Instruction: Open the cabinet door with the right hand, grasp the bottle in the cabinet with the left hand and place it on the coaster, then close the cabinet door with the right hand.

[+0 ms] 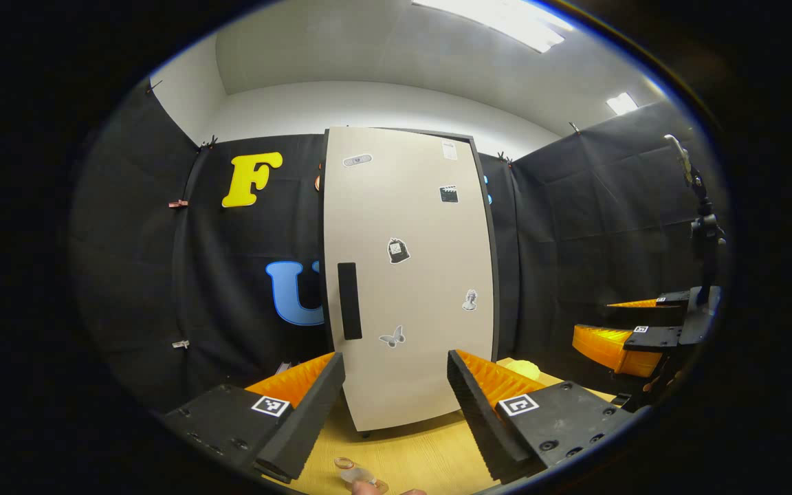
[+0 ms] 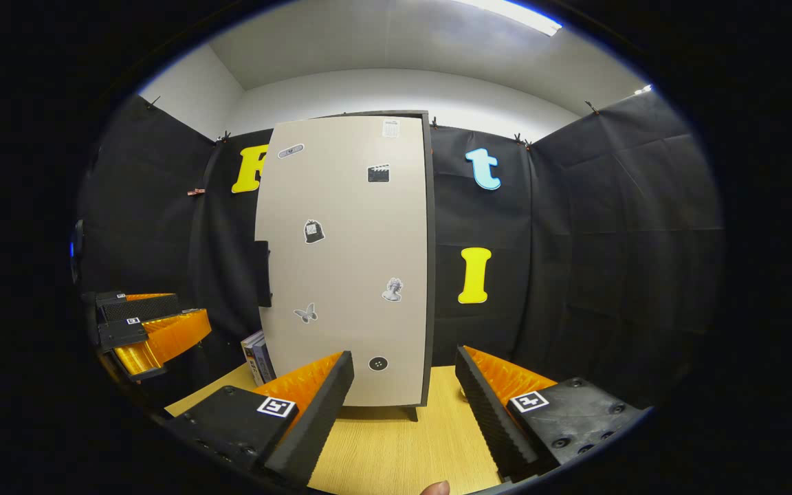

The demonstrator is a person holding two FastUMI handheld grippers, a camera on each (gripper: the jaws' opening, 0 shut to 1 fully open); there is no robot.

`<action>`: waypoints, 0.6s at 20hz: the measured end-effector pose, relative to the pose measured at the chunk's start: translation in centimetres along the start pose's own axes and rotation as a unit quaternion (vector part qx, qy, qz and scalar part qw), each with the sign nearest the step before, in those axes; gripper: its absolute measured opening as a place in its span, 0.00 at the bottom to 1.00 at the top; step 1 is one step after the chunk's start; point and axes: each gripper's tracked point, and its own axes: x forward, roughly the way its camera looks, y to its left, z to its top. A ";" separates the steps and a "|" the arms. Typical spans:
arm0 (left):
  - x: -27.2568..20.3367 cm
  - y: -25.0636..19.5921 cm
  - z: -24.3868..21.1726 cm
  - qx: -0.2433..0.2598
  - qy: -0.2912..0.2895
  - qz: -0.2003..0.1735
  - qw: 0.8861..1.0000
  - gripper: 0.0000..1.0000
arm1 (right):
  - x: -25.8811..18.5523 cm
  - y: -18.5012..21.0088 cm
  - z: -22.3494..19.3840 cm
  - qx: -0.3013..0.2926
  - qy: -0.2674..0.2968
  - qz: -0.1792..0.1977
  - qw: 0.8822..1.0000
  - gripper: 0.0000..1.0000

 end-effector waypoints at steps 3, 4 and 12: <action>0.0 0.1 -0.1 0.000 -0.002 -0.001 1.000 0.95 | -0.1 0.0 0.1 -0.001 -0.001 -0.003 1.000 0.97; 0.0 0.2 -0.1 0.001 -0.004 0.000 1.000 0.95 | -0.1 0.1 0.1 -0.001 -0.001 -0.003 1.000 0.97; 0.1 0.8 -0.5 -0.009 0.002 0.004 1.000 0.95 | -0.1 0.6 0.2 -0.006 -0.005 -0.005 1.000 0.97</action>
